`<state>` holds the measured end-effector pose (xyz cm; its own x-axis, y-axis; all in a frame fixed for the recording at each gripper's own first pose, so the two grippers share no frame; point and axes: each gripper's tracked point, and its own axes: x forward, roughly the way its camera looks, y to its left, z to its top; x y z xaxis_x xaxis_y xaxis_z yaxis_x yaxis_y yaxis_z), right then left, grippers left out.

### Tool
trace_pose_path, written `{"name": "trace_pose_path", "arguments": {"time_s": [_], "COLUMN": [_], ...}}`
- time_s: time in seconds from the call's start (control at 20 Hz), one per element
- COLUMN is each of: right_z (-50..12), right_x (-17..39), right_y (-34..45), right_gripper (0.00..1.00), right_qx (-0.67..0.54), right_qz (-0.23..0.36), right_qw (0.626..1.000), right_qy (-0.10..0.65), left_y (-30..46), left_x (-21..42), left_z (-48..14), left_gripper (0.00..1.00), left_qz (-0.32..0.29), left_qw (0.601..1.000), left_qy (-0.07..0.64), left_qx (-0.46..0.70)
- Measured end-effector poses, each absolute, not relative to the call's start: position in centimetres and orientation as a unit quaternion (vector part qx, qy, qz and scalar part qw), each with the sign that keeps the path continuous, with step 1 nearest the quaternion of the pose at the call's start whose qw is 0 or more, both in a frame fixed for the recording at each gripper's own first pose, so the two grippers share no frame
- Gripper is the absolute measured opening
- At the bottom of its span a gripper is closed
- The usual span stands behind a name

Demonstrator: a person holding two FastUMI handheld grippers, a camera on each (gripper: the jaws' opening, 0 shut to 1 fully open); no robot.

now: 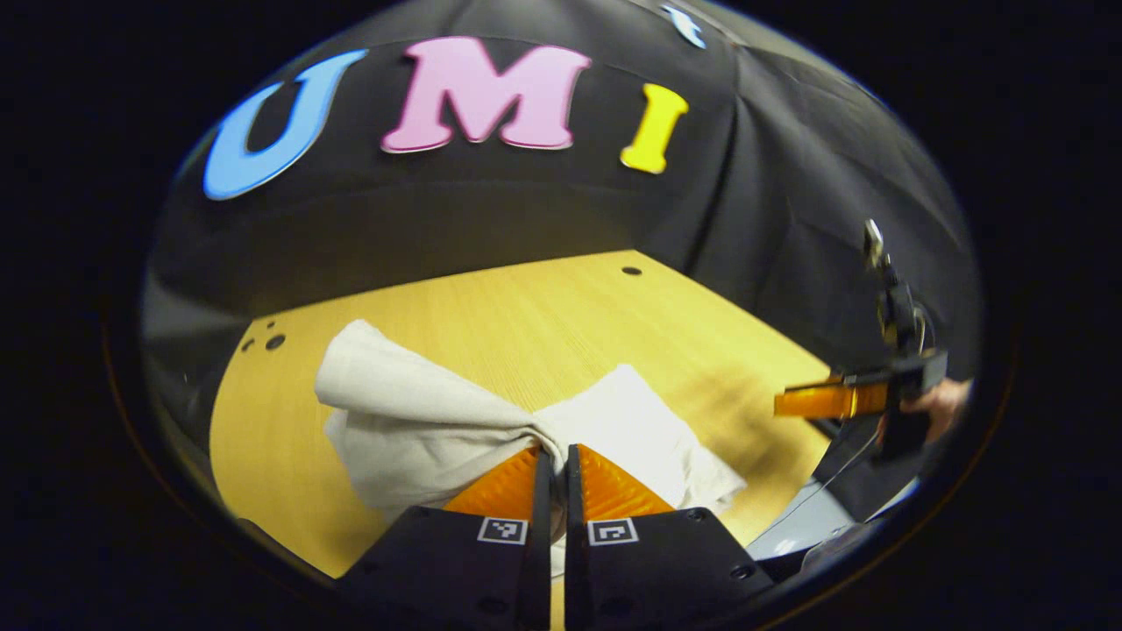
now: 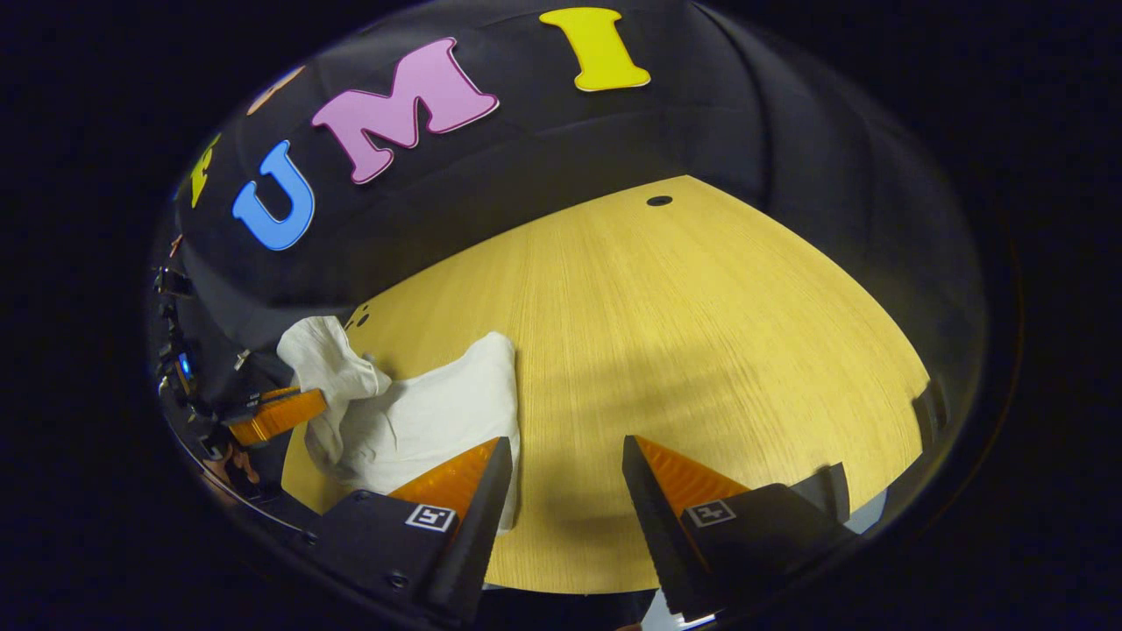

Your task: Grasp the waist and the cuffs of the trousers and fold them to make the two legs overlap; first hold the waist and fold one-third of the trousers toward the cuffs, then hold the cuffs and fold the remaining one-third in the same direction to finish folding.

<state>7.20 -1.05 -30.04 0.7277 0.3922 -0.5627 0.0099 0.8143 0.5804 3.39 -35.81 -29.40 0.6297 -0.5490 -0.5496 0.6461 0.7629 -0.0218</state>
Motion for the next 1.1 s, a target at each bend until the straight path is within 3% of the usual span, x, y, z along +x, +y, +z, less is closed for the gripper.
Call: {"name": "trace_pose_path", "arguments": {"time_s": [0.4,0.65,0.9,1.1], "right_z": [-31.0,-31.6,-31.5,-31.4], "right_x": [8.0,7.9,7.9,7.8], "right_y": [-5.2,-6.2,-6.2,-5.9], "right_gripper": [0.8,0.8,0.8,0.8], "right_qx": [0.298,0.305,0.314,0.314], "right_qz": [0.074,0.062,0.055,0.055], "right_qw": [0.886,0.883,0.882,0.881], "right_qy": [0.348,0.35,0.348,0.349], "left_y": [-38.7,-38.8,-38.6,-38.8], "left_x": [1.6,-0.2,-1.1,-2.7], "left_z": [-32.7,-33.6,-34.5,-34.2], "left_gripper": [0.11,0.11,0.11,0.18], "left_qz": [-0.414,-0.459,-0.464,-0.48], "left_qw": [0.821,0.746,0.703,0.67], "left_qy": [0.212,0.162,0.114,0.074], "left_qx": [0.332,0.455,0.527,0.562]}}
